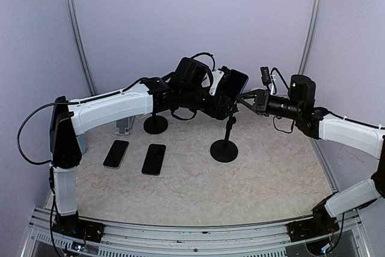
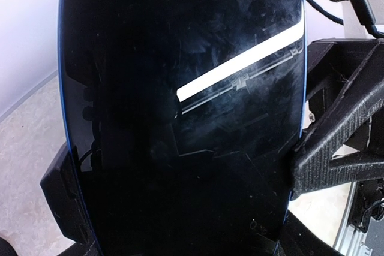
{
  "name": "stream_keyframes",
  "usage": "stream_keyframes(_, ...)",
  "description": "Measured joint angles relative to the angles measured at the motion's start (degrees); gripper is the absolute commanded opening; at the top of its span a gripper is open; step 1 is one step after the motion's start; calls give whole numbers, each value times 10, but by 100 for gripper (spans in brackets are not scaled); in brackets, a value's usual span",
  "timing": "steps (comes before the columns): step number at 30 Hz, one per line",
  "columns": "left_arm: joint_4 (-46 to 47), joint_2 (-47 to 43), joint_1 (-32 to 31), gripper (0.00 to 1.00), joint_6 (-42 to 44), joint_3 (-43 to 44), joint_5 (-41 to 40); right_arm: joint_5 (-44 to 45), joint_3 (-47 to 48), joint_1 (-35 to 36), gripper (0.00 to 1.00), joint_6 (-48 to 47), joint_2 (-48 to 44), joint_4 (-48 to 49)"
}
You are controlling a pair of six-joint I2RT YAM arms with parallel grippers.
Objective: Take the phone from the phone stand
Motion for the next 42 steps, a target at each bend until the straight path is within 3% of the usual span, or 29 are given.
stream_keyframes(17,67,-21,31,11,-47,-57,126,-37,-15,-16,0,-4,-11,13)
stream_keyframes(28,80,-28,31,9,-43,-69,152,-44,-22,-19,0,-16,-16,14)
stream_keyframes(38,85,-32,-17,8,-25,-74,146,-50,-22,-32,0,-24,-17,10)
stream_keyframes(42,114,-69,-34,8,-22,-125,151,-47,-22,-32,0,-24,-17,10)
